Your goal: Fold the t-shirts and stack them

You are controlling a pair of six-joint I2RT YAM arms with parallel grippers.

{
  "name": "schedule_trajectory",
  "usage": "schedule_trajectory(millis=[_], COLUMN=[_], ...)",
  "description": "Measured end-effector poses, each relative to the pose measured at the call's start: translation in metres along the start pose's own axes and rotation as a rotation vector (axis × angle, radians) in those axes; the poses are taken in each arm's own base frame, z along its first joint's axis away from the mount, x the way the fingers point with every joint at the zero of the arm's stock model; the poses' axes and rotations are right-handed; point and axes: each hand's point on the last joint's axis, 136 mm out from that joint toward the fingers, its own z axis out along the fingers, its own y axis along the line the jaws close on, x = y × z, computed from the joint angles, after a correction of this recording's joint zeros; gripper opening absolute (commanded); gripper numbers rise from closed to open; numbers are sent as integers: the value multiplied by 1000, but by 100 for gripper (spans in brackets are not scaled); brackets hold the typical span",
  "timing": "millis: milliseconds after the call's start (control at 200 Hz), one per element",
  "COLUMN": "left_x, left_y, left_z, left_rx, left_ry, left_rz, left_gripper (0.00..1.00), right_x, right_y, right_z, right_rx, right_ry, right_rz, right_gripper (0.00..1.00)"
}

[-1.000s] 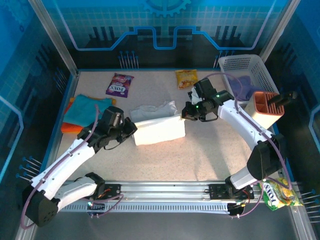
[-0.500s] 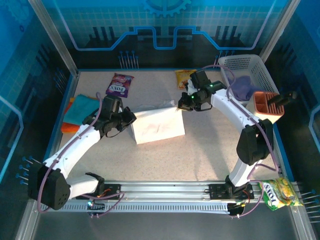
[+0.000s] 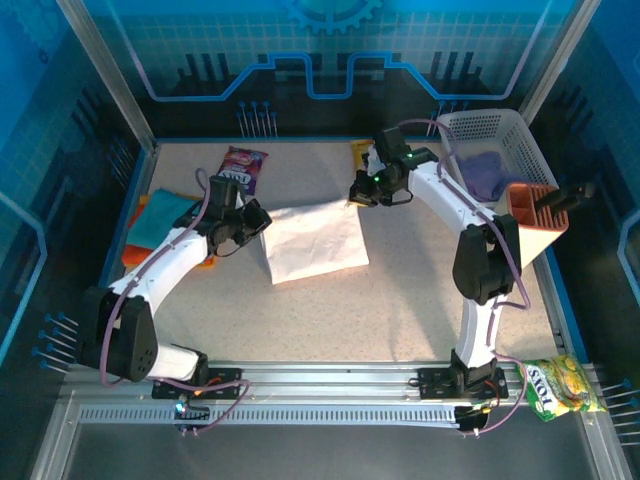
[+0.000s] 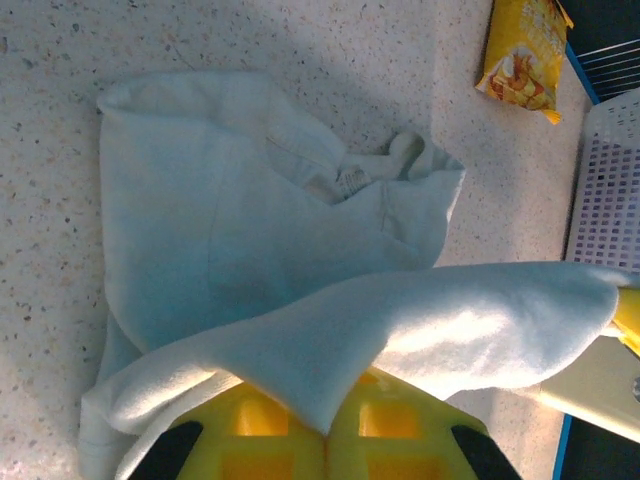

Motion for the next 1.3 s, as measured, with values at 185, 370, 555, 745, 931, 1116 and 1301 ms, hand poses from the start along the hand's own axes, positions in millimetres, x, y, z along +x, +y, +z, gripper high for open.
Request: schedule_trajectory(millis=[185,370,555,745,931,1116,1301], left_x=[-10,-33,-53,-31,40,103,130], left_y=[7,22,15,-30,-73,-52,-4], left_z=[19,45,37,18,28,57,89], left_rx=[-15,-66,-55,46,160,139,53], left_ry=[8,13,-18,-6,101,194,241], left_rz=[11,-11,-17,19,48,3,-77], left_gripper=[49,65,67,66,66,65,65], right_x=[-13,-44,-59,-17,32,73,95], right_y=[-4,-9,-19,-10,4,6,-6], right_z=[23,43,33,14,18,46,68], right_rx=[-9,-26,-30,-119,-218,-264,-267], right_ry=[14,-13,-50,-26,18,80,106], right_rz=[12,9,9,34,98,166,217], right_gripper=[33,73,80,83,84,84,84])
